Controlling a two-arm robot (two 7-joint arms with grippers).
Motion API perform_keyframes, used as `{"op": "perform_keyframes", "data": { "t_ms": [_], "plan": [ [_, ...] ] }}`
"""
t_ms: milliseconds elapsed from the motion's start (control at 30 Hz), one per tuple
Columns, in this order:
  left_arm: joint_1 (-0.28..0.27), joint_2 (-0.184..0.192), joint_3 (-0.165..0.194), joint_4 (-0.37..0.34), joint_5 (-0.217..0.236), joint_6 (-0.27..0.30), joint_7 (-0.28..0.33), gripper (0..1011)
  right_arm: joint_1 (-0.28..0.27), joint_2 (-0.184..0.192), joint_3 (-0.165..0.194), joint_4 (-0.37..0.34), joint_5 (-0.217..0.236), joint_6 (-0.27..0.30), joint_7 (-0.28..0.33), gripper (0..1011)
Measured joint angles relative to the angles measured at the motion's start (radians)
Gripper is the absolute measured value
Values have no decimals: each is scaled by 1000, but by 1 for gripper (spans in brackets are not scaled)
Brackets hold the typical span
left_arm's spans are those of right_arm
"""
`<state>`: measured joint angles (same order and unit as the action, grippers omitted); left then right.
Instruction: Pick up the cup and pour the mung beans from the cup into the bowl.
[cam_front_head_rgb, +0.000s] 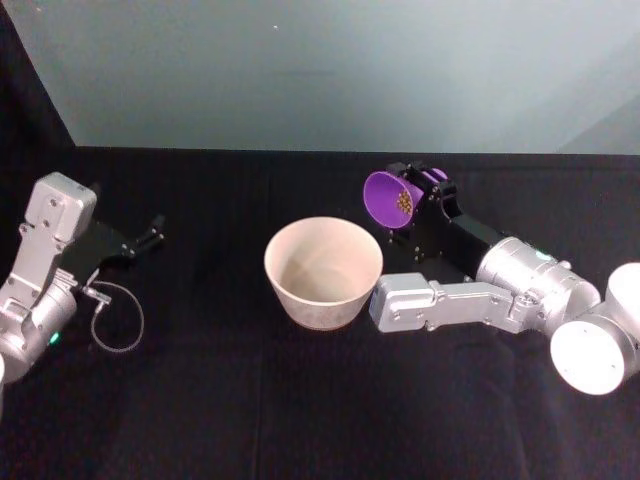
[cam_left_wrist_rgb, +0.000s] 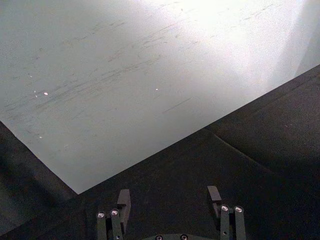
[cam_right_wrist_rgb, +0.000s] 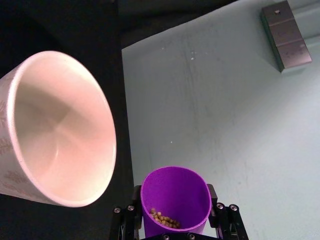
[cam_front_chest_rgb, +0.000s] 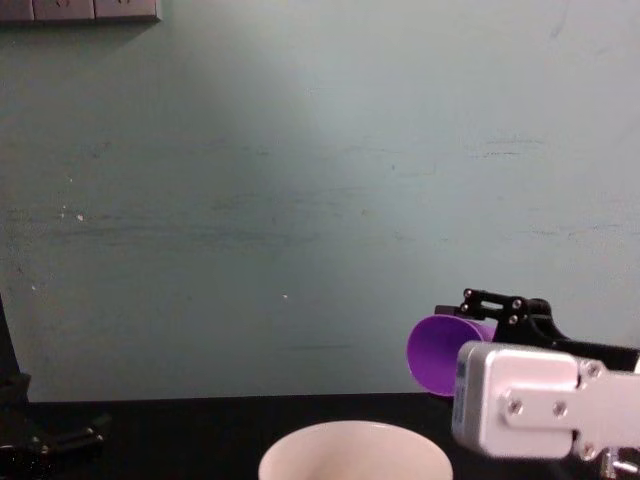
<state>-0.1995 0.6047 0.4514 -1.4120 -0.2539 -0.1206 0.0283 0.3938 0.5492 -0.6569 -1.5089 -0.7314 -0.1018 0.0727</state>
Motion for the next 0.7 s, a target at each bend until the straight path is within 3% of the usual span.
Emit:
{"op": "perform_keyframes", "data": {
  "t_ms": [200,300,400,700],
  "plan": [
    [0,0,0,0,0,0,0,1000,7,-12,-13,18,-55,1,-11,731],
    [0,0,0,0,0,0,0,1000,11,-17,-20,29,-95,1,-24,731],
    [0,0,0,0,0,0,0,1000,15,-17,-37,35,-165,10,-49,731],
    [0,0,0,0,0,0,0,1000,14,-18,-52,37,-261,22,-75,731]
  ]
}}
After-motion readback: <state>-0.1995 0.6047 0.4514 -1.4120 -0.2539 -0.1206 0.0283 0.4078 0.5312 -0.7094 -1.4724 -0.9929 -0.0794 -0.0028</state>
